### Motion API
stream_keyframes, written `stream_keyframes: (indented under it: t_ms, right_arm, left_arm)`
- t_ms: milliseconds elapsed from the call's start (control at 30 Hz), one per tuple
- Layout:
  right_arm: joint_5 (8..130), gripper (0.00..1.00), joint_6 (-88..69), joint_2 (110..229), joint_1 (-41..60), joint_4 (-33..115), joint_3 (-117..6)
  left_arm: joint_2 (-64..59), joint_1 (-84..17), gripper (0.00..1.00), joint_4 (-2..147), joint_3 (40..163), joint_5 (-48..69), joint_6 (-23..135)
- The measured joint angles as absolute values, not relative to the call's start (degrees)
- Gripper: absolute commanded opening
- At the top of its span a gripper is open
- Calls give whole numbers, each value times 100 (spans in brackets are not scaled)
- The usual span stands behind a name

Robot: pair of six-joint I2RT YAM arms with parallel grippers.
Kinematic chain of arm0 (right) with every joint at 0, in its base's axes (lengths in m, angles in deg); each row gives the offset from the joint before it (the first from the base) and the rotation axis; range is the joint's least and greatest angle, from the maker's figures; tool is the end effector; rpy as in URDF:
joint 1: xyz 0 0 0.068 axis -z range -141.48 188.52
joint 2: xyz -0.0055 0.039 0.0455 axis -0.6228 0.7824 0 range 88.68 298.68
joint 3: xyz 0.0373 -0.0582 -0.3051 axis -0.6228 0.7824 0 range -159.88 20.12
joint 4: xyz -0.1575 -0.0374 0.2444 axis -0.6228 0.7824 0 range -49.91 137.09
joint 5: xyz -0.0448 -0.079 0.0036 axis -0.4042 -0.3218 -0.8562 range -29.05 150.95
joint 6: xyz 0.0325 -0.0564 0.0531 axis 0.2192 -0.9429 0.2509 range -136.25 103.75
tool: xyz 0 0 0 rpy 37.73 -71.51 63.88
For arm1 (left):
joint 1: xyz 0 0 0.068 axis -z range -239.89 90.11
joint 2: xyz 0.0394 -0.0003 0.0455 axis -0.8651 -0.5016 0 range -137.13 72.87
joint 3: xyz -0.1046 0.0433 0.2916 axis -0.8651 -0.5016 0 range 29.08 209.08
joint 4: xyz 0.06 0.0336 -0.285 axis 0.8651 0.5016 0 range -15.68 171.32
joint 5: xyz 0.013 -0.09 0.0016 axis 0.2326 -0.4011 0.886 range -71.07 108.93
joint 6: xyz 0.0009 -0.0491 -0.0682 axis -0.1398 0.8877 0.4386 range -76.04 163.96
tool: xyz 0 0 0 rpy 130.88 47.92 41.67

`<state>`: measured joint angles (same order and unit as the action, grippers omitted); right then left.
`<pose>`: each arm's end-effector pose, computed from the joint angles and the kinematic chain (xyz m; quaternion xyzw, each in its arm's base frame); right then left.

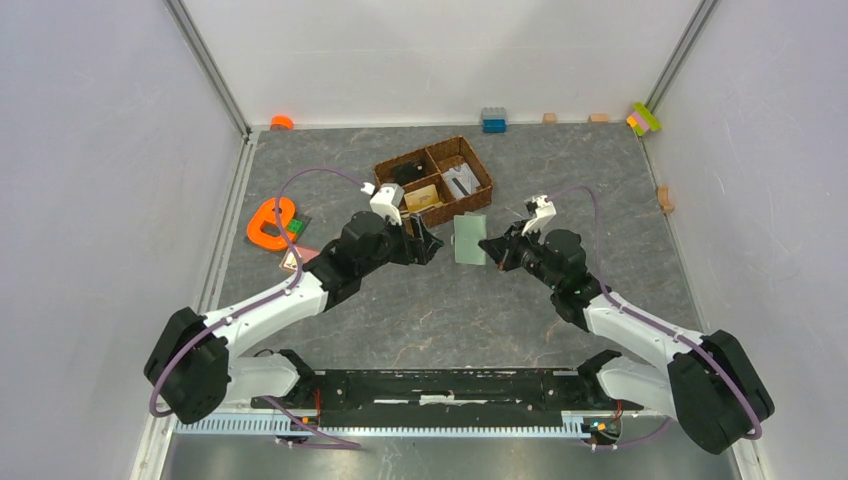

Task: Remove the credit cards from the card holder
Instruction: Open the card holder at the center of the board.

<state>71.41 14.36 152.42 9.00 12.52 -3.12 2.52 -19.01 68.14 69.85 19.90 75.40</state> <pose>0.2357 0.1489 0.2191 -0.0494 0.7795 0.3725 0.5013 0.2464 -0.2116 0.2569 0.0641 0.8333 -0.3183 0.4474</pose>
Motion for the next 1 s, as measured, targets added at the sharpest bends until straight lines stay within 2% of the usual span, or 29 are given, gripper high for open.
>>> stream_keyframes:
  t_ms: [567,1000]
  right_arm:
    - [7567,0,1441,14912,900,585,-179]
    - [8092,0,1539,15150,913,218,-170]
  left_arm:
    - [-259,-1901,78,6403,7072,1389,7540]
    - [-268,-1910,55,6725,7166,1785,7544]
